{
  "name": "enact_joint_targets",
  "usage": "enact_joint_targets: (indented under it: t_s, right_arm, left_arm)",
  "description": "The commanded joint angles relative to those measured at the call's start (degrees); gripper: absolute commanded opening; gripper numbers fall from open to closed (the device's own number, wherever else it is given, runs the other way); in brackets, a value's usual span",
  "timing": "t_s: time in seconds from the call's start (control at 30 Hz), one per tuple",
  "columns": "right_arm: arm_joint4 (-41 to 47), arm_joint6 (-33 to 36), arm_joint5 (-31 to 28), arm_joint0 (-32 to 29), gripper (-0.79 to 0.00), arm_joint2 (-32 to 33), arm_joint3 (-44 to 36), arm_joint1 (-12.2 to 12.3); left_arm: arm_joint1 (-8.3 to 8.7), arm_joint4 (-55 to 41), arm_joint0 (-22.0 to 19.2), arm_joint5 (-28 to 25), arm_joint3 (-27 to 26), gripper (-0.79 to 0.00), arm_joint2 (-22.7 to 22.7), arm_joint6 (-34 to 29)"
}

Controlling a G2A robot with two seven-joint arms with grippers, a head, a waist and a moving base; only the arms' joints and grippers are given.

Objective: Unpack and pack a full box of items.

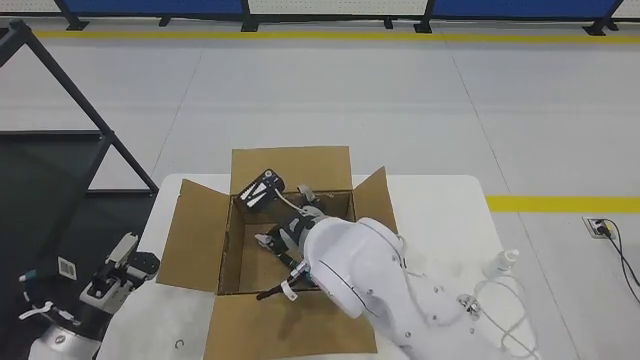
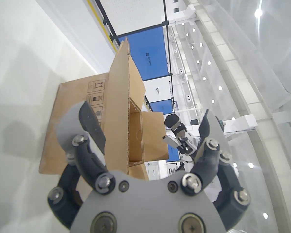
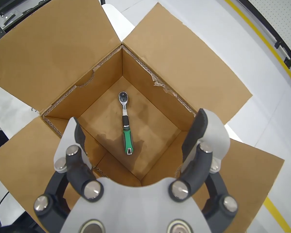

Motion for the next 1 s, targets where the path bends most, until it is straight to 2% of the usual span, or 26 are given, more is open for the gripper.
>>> enact_joint_targets:
  t_s: [0.0,0.07,0.13,0.27,0.53,0.7,0.97]
  right_arm:
    - [0.0,0.0,0.0,0.0,0.000,0.0,0.0,0.0]
    - [0.0,0.0,0.0,0.0,0.000,0.0,0.0,0.0]
    - [0.4,-1.1,-2.5,-0.8,0.000,-1.0,0.1,-0.1]
    - [5.0,-2.2,-4.6,1.0,0.000,-1.8,6.6,-1.2]
    - [14.3,-3.2,-7.7,10.9,0.000,-8.4,25.1,-6.5]
    - [20.0,-4.8,-12.5,15.6,0.000,-11.9,38.2,-10.2]
    - [21.7,-7.9,-12.4,19.1,0.000,-16.7,53.8,-16.0]
  left_arm:
    - [0.00,0.0,0.0,0.0,0.0,0.000,0.0,0.0]
    - [0.00,0.0,0.0,0.0,0.0,0.000,0.0,0.0]
    - [0.00,0.0,0.0,0.0,0.0,0.000,0.0,0.0]
    - [0.15,-0.7,0.2,1.6,-0.5,0.000,1.7,-2.5]
    - [0.65,2.2,1.1,1.6,-1.0,0.000,2.7,-3.8]
    - [0.86,0.9,2.5,0.7,-1.6,0.000,2.5,-5.4]
    - [1.12,-1.8,3.8,-0.3,-2.3,0.000,1.9,-5.9]
